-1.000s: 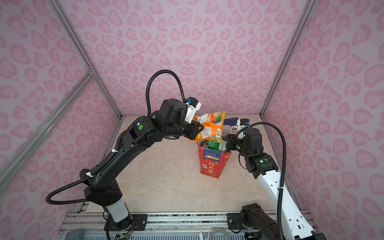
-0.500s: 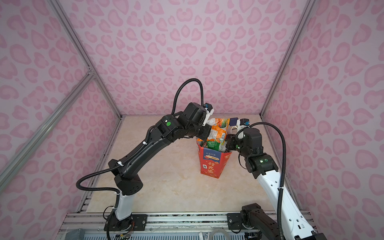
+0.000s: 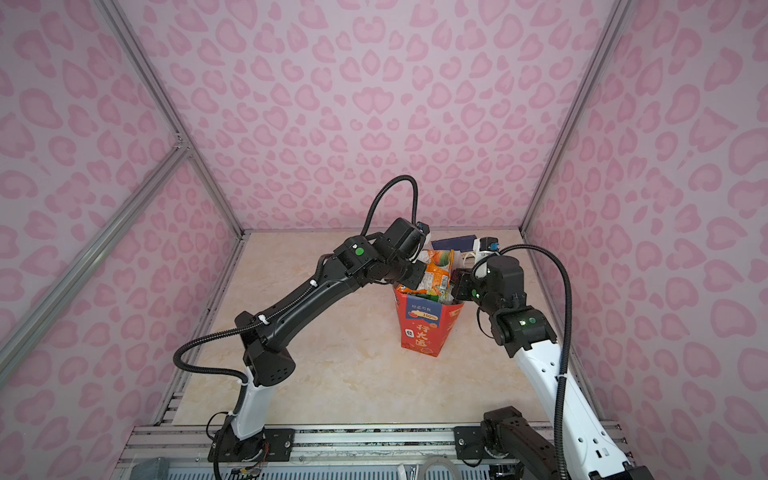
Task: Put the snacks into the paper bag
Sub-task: 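Lower the mango packet into the bag and open the left gripper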
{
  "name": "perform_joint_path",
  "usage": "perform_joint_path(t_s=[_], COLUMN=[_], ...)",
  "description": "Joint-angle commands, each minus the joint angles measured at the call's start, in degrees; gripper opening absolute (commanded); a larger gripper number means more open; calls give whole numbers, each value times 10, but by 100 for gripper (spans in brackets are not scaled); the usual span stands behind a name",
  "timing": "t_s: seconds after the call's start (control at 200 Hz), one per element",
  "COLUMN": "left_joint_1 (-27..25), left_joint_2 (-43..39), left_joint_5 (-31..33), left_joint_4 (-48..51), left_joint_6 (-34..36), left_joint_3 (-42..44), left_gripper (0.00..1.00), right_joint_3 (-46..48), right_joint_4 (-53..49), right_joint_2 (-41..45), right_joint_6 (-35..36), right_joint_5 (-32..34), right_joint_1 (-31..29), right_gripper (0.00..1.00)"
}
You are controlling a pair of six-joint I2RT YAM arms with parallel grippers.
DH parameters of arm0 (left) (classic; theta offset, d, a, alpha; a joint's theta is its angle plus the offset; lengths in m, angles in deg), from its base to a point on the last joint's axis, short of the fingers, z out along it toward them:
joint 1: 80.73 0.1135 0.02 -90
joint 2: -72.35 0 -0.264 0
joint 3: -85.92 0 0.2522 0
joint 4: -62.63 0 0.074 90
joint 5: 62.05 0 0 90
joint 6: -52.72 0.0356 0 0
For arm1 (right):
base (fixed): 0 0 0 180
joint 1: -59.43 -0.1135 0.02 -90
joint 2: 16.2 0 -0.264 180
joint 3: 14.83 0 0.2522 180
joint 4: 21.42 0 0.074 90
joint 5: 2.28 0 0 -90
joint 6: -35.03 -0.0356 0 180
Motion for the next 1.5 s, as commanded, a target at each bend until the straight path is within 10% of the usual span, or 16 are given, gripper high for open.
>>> perform_joint_path(t_s=[0.0, 0.73, 1.12, 1.495], left_joint_1=[-1, -22, -23, -22], left_joint_2=[20, 82, -8, -13], left_joint_5=[-20, 12, -66, -92], left_joint_4=[17, 89, 37, -23], left_joint_6=[8, 10, -24, -45], left_joint_3=[-6, -25, -42, -51], left_gripper=[3, 8, 54, 32], right_joint_3=[3, 1, 3, 3], right_joint_4=[7, 7, 9, 8], right_joint_2=[-1, 3, 2, 3], right_joint_6=[0, 0, -1, 0], right_joint_5=[-5, -5, -7, -7], right_joint_1=[-1, -1, -2, -2], right_gripper=[0, 0, 0, 0])
